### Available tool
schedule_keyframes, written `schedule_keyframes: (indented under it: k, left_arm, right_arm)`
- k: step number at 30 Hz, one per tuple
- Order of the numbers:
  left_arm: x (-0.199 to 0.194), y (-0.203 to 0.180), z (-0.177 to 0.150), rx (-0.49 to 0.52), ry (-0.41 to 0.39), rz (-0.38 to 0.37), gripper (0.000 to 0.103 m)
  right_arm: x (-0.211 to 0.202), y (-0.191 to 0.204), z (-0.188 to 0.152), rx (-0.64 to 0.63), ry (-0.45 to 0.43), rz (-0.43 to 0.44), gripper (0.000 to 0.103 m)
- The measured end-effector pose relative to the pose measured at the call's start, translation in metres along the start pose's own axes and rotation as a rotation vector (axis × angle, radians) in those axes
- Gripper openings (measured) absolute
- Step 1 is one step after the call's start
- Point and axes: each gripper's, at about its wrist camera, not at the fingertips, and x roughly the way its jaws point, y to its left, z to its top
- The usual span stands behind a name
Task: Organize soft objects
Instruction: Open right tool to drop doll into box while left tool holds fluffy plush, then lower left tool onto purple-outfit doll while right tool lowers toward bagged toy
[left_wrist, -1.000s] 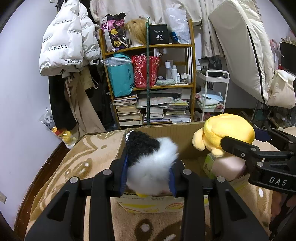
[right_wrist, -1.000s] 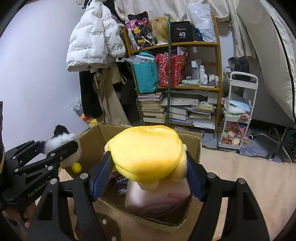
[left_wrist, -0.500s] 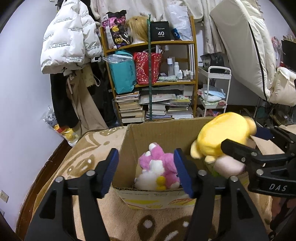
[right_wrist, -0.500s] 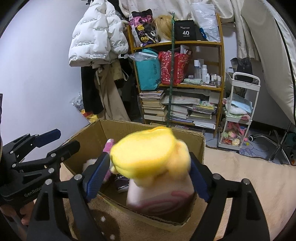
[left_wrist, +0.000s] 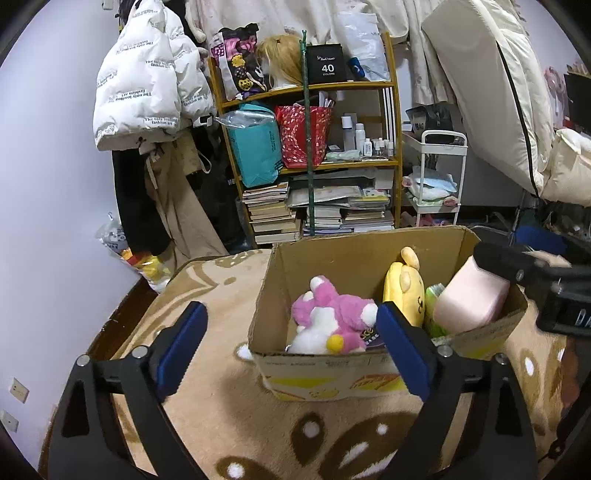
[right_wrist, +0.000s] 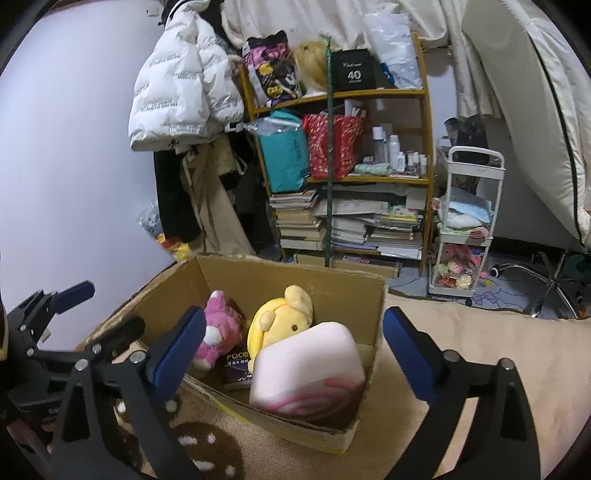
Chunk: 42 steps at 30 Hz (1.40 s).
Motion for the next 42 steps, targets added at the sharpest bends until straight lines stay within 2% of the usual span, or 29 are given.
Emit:
schedule_keyframes:
  k: [6,12,18,24,32,42]
  left_arm:
    - [-0.016,-0.003,-0.003,-0.003,0.009,0.002,0.098]
    - [-0.041,-0.003,-0.007,-0.058,0.027,-0.039,0.098]
    - [-0.067,-0.009,-0.012,-0.032,0.021,-0.003,0.098]
    - [-0.085,-0.012,-0.023,-0.052,0.049,-0.008,0.098]
    - [-0.110,-0.015,-0.032,-0.076,0.041,-0.008,0.098]
    - [-0.115,-0.019,-0.048,-0.121,0.110,-0.021,0.098]
  right_arm:
    - [-0.020,-0.007,0.004,0.035,-0.007,-0.013,0.102]
    - [-0.050,-0.009,0.002,0.032,-0.016,-0.018,0.103]
    - [-0.078,-0.009,-0.001,0.037,-0.012,-0.013,0.103]
    - [-0.101,-0.007,-0.007,0.046,0.006,-0.004,0.103]
    - [-0.115,-0.002,-0.024,0.041,0.047,0.004,0.103]
    - [-0.118,0.001,-0.044,0.032,0.114,0.006,0.103]
